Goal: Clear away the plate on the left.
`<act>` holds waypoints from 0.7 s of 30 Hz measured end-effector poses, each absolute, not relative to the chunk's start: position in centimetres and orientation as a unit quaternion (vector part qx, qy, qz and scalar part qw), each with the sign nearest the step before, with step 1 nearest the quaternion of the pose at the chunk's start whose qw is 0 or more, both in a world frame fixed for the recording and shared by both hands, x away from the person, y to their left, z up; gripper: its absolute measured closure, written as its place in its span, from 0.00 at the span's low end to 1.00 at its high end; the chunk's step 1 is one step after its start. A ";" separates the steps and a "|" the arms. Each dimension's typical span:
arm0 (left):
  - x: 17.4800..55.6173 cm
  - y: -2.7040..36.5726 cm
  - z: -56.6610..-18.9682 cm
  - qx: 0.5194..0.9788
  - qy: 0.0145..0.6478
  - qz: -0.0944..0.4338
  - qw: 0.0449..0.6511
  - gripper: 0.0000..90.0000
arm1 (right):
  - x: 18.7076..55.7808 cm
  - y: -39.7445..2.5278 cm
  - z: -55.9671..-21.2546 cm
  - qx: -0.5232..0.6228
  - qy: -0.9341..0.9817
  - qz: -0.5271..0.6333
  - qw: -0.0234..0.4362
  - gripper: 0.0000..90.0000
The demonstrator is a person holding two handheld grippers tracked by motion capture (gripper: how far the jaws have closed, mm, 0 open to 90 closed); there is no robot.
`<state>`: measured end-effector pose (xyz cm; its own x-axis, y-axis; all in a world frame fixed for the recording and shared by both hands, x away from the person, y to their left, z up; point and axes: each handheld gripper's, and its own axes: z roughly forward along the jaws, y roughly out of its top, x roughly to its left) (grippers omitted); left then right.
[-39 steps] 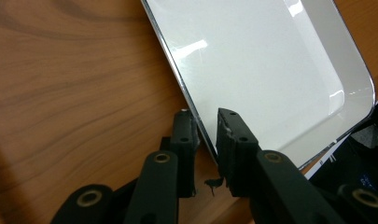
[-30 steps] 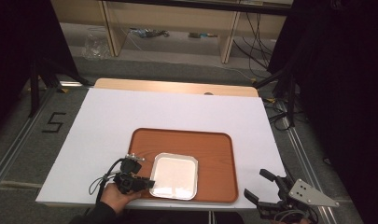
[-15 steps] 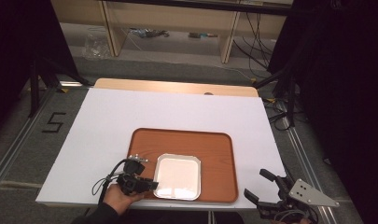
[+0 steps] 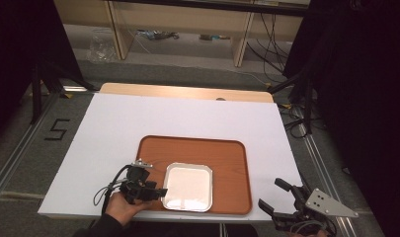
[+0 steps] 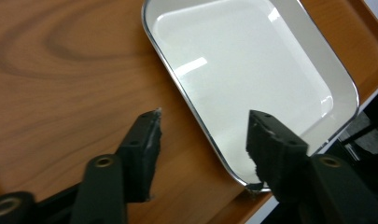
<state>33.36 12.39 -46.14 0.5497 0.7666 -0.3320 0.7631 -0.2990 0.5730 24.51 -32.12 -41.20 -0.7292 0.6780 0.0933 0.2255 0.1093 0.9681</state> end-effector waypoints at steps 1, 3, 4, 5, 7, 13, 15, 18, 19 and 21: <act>33.3 12.5 -46.0 0.804 0.476 0.003 0.357 0.45 | 24.5 -32.1 -41.2 0.314 0.720 0.589 0.192 0.17; 33.2 12.7 -45.8 0.795 0.479 0.010 0.372 0.42 | 24.5 -32.2 -41.2 0.313 0.721 0.588 0.191 0.17; 33.2 12.9 -45.7 0.794 0.478 0.011 0.376 0.42 | 24.5 -32.2 -41.2 0.313 0.721 0.588 0.191 0.17; 33.2 13.1 -45.5 0.791 0.477 0.013 0.384 0.40 | 24.5 -32.2 -41.2 0.313 0.723 0.586 0.190 0.17; 33.1 13.4 -45.2 0.789 0.471 0.018 0.394 0.39 | 24.6 -32.2 -41.2 0.314 0.723 0.585 0.191 0.17; 32.6 13.6 -44.4 0.782 0.454 0.031 0.426 0.34 | 24.6 -32.2 -41.3 0.317 0.722 0.585 0.191 0.17; 32.4 13.6 -44.2 0.781 0.446 0.034 0.436 0.32 | 24.6 -32.2 -41.3 0.317 0.722 0.584 0.192 0.17; 32.2 13.6 -44.1 0.771 0.443 0.028 0.456 0.27 | 24.6 -32.2 -41.2 0.313 0.724 0.585 0.190 0.17; 32.1 13.6 -44.0 0.768 0.442 0.029 0.461 0.27 | 24.6 -32.2 -41.2 0.313 0.724 0.585 0.190 0.17; 31.9 13.7 -43.8 0.768 0.435 0.033 0.470 0.25 | 24.6 -32.2 -41.2 0.312 0.722 0.587 0.189 0.17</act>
<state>31.94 13.67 -43.79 0.6197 0.6985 -0.3578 0.6365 -0.1806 0.7498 24.58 -32.21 -41.20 -0.7336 0.6731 0.0941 0.2296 0.1152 0.9664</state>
